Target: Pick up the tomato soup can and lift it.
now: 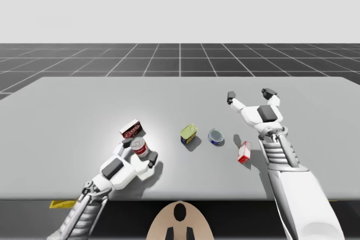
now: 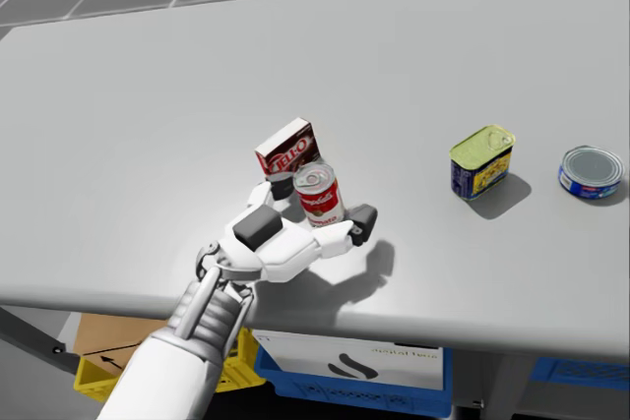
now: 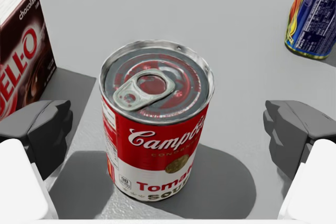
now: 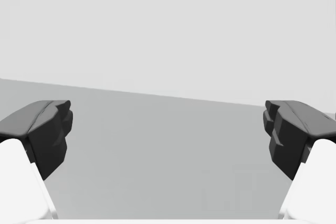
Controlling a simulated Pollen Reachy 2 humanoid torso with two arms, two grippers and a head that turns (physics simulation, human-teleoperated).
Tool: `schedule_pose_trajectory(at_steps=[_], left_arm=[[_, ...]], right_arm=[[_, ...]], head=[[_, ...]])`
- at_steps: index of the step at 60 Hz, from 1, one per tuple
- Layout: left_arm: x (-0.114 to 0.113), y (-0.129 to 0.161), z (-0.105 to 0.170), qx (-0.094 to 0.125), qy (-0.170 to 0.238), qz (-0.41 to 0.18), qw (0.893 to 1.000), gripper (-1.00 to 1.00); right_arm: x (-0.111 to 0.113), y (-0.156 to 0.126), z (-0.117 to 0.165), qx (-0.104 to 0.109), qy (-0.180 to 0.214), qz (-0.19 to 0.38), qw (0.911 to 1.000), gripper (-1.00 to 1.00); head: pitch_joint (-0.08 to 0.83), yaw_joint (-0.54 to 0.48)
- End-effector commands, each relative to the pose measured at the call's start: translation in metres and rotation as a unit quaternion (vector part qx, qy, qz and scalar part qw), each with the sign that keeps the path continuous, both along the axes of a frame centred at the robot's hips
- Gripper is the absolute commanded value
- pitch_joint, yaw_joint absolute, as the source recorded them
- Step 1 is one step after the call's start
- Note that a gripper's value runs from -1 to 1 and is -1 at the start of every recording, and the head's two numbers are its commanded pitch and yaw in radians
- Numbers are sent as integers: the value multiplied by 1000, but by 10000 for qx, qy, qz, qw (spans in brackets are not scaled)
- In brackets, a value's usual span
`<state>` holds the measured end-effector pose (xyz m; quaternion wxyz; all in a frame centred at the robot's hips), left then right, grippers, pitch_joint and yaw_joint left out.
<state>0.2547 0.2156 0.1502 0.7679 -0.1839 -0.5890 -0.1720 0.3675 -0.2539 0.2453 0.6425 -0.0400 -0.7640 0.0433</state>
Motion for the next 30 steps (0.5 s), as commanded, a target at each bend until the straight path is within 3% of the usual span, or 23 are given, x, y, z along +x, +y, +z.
schedule_pose_trajectory(at_steps=[1,7,9,10,11,12,23,30], left_arm=[[8,-11,1,13,59,40,10000,-1000],[10,-12,-2,31,101,87,9999,-1000],[10,-11,-2,40,95,113,9999,-814],[10,-11,-3,44,95,131,9999,-548],[10,-11,-3,50,106,116,9999,804],[10,-11,-3,60,106,119,9999,934],[9,-10,-5,156,104,175,9997,1000],[9,-10,-6,197,98,187,9996,1000]], right_arm=[[0,-1,2,-2,-44,-5,10000,-1000],[0,-1,3,-9,-68,-8,10000,-1000],[-1,-1,3,-10,-68,-9,10000,-1000],[-1,-1,3,-9,-68,-10,10000,-1000],[-1,-1,3,-9,-68,-14,10000,-1000],[-1,-1,3,-9,-69,-15,10000,-1000],[-1,-1,4,-9,-78,-30,10000,-1000],[-1,-1,4,-13,-78,-38,10000,-1000]], head=[[713,278],[711,277],[711,277],[710,277],[709,277],[708,277],[669,282],[598,284]])
